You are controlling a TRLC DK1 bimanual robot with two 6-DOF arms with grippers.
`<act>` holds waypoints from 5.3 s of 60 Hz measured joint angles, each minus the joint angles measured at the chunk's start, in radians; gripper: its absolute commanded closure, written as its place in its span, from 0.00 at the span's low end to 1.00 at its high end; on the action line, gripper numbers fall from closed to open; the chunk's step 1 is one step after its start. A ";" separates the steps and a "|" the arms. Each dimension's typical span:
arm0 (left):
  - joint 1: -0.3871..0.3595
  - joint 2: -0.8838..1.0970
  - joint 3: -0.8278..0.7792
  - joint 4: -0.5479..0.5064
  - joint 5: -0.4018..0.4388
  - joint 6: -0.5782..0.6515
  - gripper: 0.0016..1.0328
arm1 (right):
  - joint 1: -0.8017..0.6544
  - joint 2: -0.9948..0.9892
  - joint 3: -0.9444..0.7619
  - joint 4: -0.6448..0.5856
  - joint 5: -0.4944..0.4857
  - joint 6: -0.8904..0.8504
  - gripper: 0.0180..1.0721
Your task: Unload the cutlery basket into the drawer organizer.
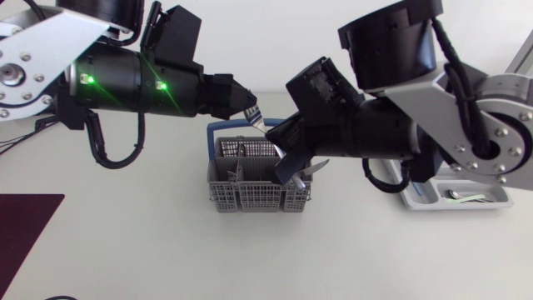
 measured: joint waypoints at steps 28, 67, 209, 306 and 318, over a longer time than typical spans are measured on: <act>0.011 -0.013 0.000 0.000 0.003 0.000 0.71 | 0.004 0.000 -0.003 0.000 0.002 -0.014 0.91; 0.082 -0.136 -0.001 0.080 0.010 -0.003 0.46 | 0.062 -0.122 -0.082 -0.101 0.002 -0.018 0.91; 0.070 -0.079 -0.241 0.259 -0.243 0.209 0.46 | -1.286 0.925 0.850 -0.293 -0.454 -0.280 0.93; 0.021 -0.084 -0.271 0.305 -0.260 0.223 0.45 | -1.272 1.248 1.117 -0.344 -0.357 -0.271 0.34; 0.021 -0.089 -0.298 0.304 -0.261 0.235 0.43 | -1.272 1.142 0.956 -0.256 -0.357 -0.267 0.24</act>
